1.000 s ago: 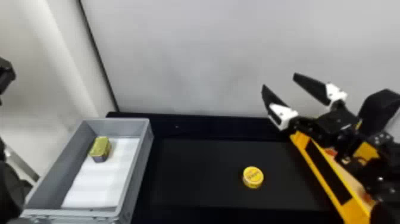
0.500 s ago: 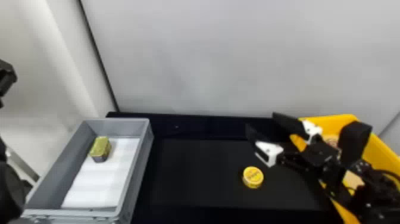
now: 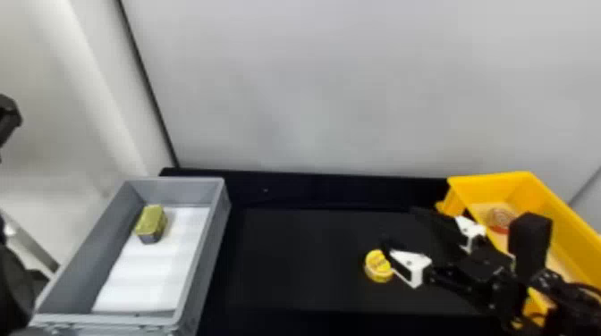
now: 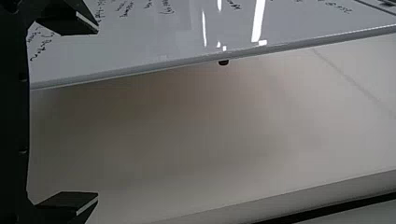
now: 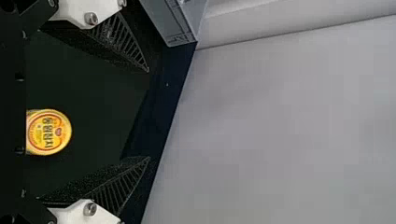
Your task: Pick up the round yellow can and place it in the yellow rectangular box
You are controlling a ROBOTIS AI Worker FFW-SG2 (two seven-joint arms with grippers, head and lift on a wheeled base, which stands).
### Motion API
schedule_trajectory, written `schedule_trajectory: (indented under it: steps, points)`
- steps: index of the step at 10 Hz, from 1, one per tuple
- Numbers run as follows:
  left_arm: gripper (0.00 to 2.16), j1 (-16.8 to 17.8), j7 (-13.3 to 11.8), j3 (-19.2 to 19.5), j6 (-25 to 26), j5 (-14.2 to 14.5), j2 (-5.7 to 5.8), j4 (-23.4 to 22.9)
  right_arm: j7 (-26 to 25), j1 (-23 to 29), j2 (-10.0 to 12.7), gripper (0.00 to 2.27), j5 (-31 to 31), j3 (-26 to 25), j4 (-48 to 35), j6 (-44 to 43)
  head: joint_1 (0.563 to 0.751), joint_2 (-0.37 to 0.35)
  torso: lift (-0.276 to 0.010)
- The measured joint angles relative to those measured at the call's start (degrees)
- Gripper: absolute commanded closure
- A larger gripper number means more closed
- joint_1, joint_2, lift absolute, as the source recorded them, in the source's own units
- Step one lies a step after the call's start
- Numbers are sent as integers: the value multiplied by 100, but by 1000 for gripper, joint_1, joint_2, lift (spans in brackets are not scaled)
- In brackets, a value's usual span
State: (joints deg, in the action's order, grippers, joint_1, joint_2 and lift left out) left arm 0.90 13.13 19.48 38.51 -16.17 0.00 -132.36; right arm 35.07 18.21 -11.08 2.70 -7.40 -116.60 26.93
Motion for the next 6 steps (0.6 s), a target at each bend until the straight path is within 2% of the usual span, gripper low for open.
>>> schedule_trajectory:
  steps: [3, 6]
  points:
    - [35, -17, -9, 25, 12, 2, 0, 9, 1, 275, 17, 151, -93, -93, -203, 384, 694, 14, -68]
    - [35, -43, -26, 59, 26, 2, 0, 17, 271, 481, 27, 153, -323, -183, -430, 782, 694, 14, -68]
